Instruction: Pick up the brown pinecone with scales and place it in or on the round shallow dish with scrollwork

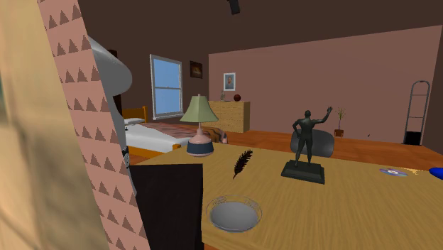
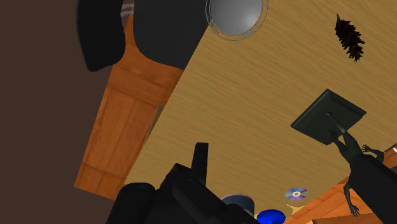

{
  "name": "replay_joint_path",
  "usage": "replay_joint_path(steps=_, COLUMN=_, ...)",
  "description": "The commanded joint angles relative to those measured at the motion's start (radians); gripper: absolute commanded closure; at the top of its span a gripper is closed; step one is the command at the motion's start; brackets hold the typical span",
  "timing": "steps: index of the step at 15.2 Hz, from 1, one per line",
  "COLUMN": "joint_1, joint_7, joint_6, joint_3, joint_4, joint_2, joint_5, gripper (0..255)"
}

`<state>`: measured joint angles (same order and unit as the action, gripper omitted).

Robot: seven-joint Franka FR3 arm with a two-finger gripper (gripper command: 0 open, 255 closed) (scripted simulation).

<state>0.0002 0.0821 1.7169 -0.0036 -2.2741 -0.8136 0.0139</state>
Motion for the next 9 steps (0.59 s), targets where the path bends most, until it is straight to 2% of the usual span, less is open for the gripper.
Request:
replay_joint_path(steps=1, joint_1=0.0, joint_7=0.0, joint_6=0.0, joint_3=0.0, joint_4=0.0, joint_2=0.0, joint_5=0.0, gripper=0)
replay_joint_path(steps=9, joint_1=0.036, joint_7=0.087, joint_6=0.211, joint_3=0.088, joint_4=-0.178, joint_2=0.057, joint_5=0.064, gripper=0)
